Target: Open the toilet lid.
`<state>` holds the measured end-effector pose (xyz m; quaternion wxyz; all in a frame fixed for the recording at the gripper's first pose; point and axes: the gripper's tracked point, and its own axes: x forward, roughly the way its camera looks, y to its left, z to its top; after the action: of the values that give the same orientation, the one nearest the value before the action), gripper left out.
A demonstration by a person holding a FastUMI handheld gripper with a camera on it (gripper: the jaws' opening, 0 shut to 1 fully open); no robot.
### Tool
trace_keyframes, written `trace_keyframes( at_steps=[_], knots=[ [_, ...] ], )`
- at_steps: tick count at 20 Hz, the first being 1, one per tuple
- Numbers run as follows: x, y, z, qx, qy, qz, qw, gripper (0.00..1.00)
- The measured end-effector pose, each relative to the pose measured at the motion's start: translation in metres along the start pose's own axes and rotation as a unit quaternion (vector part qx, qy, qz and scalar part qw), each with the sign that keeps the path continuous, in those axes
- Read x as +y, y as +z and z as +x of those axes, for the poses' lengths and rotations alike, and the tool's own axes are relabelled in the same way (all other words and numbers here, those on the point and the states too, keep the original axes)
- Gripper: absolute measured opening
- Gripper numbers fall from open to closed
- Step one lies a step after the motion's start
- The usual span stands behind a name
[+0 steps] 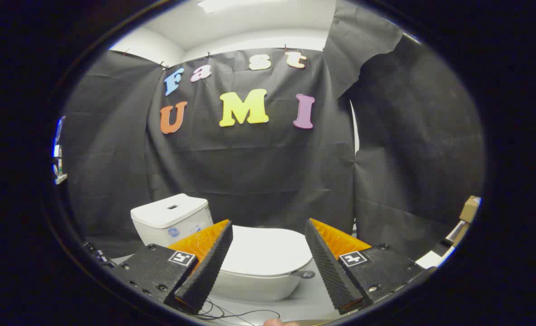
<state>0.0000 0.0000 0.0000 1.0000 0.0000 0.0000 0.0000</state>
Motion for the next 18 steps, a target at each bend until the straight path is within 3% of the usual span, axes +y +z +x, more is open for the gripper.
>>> trace_keyframes(
  at_steps=[18],
  knots=[
    [-0.026, -0.014, 0.013, 0.005, -0.032, -0.023, 0.999, 1.00]
  ],
)
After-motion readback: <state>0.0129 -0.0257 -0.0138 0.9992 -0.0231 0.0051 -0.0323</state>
